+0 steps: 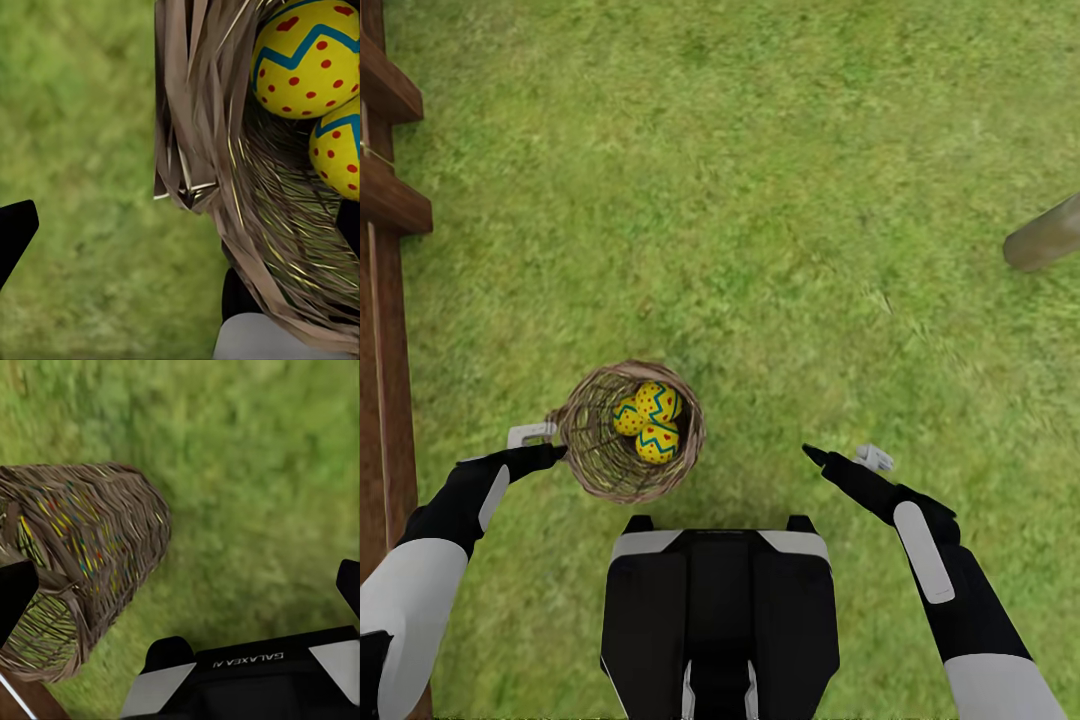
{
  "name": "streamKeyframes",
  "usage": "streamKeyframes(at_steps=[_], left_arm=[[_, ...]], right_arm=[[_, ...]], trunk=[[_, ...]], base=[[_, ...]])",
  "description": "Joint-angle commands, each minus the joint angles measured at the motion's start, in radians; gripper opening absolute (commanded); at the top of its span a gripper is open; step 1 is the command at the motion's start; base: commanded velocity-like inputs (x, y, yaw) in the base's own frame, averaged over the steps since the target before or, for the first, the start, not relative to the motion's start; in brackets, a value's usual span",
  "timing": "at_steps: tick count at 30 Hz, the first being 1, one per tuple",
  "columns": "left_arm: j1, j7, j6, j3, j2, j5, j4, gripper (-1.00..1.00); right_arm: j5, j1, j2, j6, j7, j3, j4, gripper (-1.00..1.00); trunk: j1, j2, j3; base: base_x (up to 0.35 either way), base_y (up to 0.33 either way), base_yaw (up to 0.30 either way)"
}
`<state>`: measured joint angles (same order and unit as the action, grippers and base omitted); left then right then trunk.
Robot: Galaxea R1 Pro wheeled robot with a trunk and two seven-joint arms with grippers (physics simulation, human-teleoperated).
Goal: Take the three Easter eggs out of the wicker basket on the lawn in the garden, then place them on the lawn next to a single tree (choose any tree) so that all three eggs are next to the same tree and none are left in the basket.
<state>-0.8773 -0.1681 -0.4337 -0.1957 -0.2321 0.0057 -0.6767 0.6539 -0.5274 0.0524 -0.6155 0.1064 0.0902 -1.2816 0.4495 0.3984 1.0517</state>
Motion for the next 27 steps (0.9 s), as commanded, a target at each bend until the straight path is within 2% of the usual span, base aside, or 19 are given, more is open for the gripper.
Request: streamKeyframes(at_steps=[1, 16, 27], left_arm=[[0.0, -0.005, -0.007, -0.004, 0.0, 0.0, -0.001, 1.0], [0.0, -0.005, -0.007, -0.002, 0.0, 0.0, -0.001, 1.0], [0.0, -0.005, 0.004, -0.002, 0.0, 0.0, -0.001, 1.0]], right_arm=[[-0.001, 0.0, 0.0, -0.006, 0.004, 0.002, 0.002, 1.0], [0.0, 0.0, 0.0, -0.004, 0.004, 0.003, 0.013, 1.0], [-0.006, 0.0, -0.003, 0.036, 0.004, 0.002, 0.016, 1.0]], trunk=[[0.001, 0.002, 0.003], [0.001, 0.002, 0.027], [0.001, 0.002, 0.046]], base=[[0.0, 0.0, 0.0], [0.0, 0.0, 0.0], [0.0, 0.0, 0.0]])
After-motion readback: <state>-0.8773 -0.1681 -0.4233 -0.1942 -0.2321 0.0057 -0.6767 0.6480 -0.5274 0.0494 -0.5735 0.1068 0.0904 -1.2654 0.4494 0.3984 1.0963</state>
